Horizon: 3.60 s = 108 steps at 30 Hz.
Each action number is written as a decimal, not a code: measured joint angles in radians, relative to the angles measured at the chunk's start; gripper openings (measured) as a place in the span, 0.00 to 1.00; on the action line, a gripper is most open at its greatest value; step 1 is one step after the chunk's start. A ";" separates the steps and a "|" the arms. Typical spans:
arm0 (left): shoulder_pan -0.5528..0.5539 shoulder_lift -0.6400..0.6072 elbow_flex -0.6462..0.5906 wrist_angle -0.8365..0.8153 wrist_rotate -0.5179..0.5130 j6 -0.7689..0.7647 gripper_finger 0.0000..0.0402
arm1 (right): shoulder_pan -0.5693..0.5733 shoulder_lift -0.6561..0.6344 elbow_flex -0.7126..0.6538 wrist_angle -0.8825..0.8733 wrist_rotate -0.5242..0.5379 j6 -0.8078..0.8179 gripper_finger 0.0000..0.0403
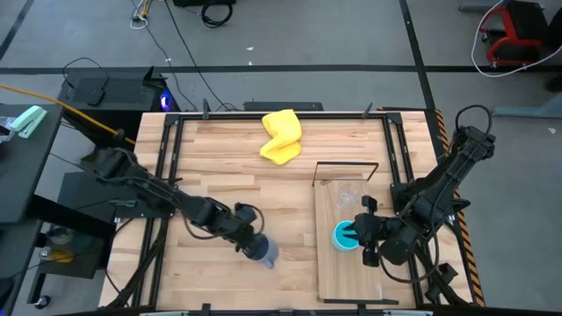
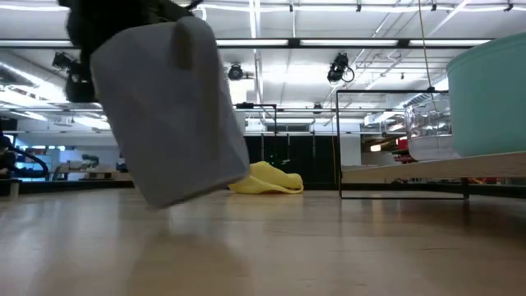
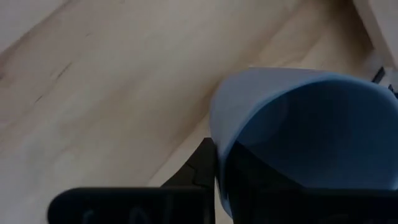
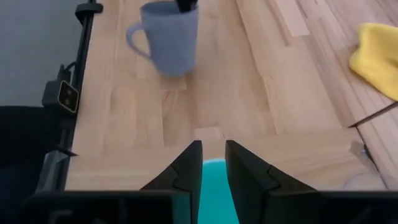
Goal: Stack small to large cups/mugs on shelf
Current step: Put the purple mug on the shelf
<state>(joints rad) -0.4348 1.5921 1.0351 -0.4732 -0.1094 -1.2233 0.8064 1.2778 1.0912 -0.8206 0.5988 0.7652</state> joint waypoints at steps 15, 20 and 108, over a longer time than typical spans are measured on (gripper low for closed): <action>0.053 0.388 0.633 -0.441 -0.010 0.288 0.05 | -0.081 0.000 0.000 0.008 -0.075 -0.094 0.19; 0.078 0.507 0.799 -0.527 0.011 0.370 0.06 | -0.078 0.000 0.000 0.013 -0.101 -0.096 0.19; 0.028 0.427 0.914 -1.085 -0.505 0.294 0.24 | -0.275 0.001 0.000 0.474 -0.343 -0.304 0.19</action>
<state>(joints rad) -0.4066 2.0188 1.9489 -1.5585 -0.6141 -0.9293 0.5313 1.2785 1.0912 -0.3468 0.2554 0.4611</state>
